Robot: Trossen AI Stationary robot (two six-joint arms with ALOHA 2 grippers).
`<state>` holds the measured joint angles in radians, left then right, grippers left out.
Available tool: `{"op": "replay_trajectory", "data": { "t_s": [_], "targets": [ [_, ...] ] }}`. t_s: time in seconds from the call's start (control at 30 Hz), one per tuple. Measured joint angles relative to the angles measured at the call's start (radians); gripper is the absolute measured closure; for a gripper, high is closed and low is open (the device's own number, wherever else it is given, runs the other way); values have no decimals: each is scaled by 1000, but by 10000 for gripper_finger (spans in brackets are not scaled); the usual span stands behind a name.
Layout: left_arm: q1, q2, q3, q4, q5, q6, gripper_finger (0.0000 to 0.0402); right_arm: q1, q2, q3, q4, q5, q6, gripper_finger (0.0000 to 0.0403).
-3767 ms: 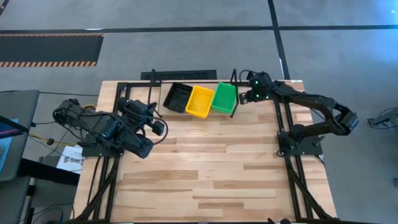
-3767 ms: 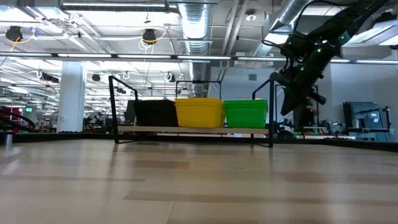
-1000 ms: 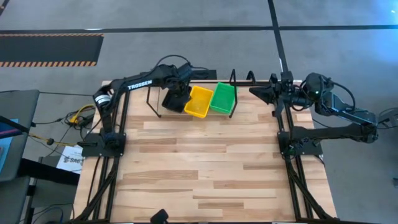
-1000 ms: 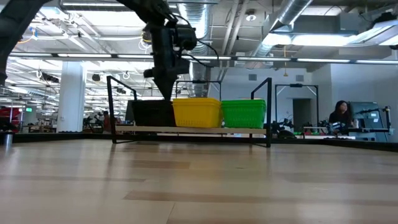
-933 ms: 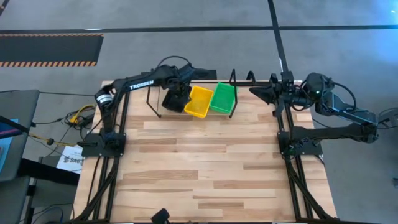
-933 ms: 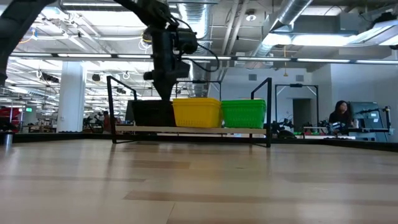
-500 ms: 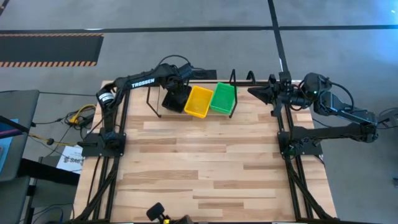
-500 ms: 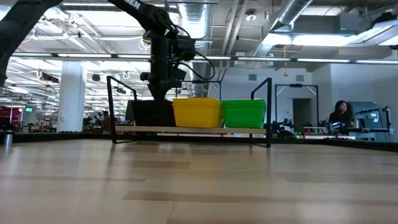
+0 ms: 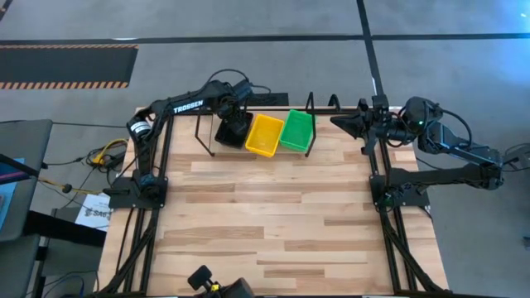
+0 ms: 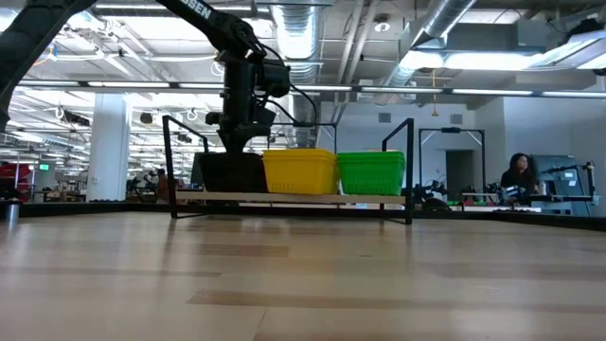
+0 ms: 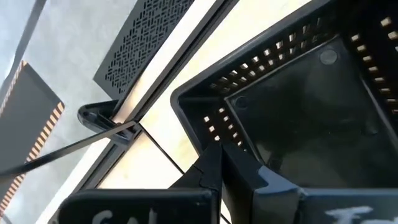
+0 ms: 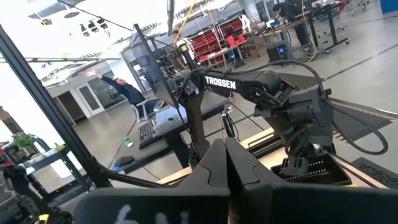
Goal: Stack baskets on shelf by color
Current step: Adjust the bins on the shelf
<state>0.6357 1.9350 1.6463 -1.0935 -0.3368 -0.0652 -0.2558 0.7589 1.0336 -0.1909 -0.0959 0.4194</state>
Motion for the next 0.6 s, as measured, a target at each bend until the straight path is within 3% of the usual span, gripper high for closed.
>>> {"op": "replay_trajectory", "data": {
  "t_s": [0.37, 0.6],
  "targets": [
    [-14, 0, -1, -215, 53, -149, 401, 0, 0, 0, -1, 0, 0, 403],
    [-87, 0, -1, -217, 34, -157, 401, 0, 0, 0, -3, 0, -2, 403]
  ]
}}
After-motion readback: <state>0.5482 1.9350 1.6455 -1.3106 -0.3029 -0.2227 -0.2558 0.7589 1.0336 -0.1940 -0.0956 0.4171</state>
